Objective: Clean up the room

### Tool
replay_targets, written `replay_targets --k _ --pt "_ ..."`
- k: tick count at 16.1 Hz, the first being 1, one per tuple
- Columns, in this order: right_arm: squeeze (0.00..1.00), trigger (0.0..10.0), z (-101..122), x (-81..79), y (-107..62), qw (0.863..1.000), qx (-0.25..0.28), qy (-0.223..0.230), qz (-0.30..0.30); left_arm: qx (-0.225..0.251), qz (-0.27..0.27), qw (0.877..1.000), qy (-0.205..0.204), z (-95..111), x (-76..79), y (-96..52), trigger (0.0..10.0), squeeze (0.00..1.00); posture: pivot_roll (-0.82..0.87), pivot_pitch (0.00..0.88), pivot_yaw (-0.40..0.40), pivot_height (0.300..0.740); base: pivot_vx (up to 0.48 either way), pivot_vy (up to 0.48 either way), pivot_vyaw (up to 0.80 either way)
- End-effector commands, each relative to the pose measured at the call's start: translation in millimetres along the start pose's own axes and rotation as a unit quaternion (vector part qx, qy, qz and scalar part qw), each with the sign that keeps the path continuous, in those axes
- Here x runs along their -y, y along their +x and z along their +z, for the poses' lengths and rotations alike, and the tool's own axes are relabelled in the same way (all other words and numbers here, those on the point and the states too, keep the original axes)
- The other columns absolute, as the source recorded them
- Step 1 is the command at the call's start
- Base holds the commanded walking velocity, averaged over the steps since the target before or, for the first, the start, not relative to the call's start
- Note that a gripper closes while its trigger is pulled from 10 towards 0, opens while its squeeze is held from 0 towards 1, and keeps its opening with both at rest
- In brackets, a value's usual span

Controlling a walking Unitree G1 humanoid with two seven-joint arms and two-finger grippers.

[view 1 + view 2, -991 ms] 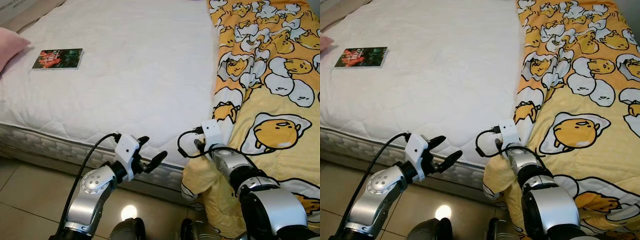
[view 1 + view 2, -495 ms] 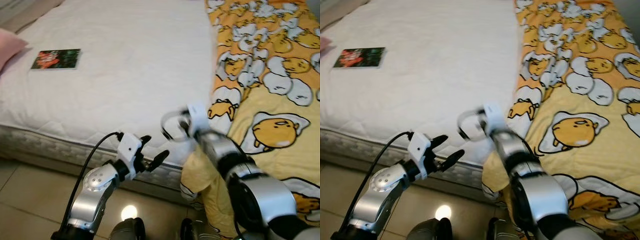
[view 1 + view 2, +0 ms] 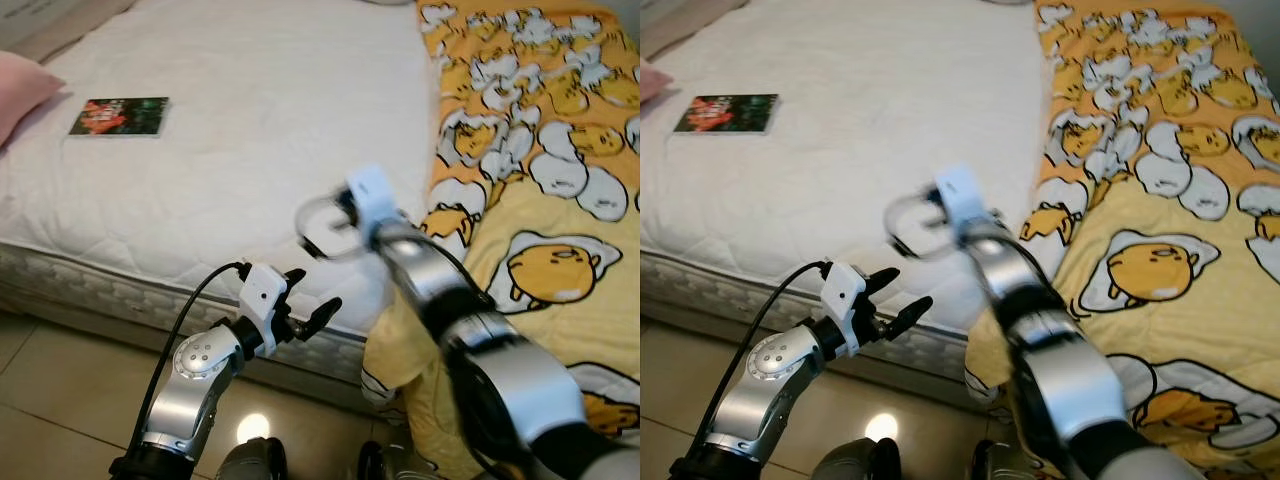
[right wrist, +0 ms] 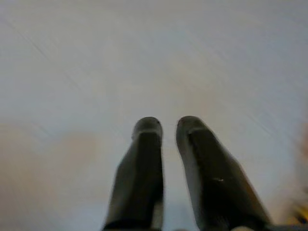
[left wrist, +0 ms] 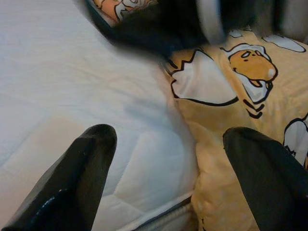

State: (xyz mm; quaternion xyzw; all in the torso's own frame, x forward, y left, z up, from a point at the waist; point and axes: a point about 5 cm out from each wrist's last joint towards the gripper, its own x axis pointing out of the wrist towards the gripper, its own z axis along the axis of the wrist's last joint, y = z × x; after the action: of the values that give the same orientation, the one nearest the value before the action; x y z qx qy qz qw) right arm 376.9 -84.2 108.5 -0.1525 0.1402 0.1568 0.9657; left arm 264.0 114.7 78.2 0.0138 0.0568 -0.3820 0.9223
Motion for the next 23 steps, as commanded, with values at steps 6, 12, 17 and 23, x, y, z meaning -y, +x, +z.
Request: replay_targets --k 6,12,17,23 --pt "1.00 10.0 -63.2 21.2 -28.6 0.997 -0.050 -0.001 -0.062 -0.004 -0.007 1.000 0.004 -2.1 0.5 2.0 10.0 0.00 0.01 0.095 -0.014 0.740 0.000 0.000 0.00" --pt "1.00 10.0 -80.5 14.1 -52.7 0.995 -0.051 0.024 -0.084 -0.002 -0.022 1.000 0.006 -0.1 -0.1 11.0 10.0 0.00 -0.03 0.085 0.007 0.740 0.000 0.000 0.00" --pt "1.00 10.0 -81.2 27.0 -36.9 0.990 -0.077 0.081 -0.085 0.006 -0.029 1.000 0.005 2.3 0.7 14.4 10.0 0.00 -0.03 0.080 0.016 0.740 0.000 0.000 0.00" --pt "1.00 10.0 -87.5 25.8 -33.0 0.977 -0.117 0.168 -0.063 0.006 -0.025 1.000 0.007 1.0 -0.2 10.3 10.0 0.00 0.00 0.092 0.002 0.740 0.000 0.000 0.00"
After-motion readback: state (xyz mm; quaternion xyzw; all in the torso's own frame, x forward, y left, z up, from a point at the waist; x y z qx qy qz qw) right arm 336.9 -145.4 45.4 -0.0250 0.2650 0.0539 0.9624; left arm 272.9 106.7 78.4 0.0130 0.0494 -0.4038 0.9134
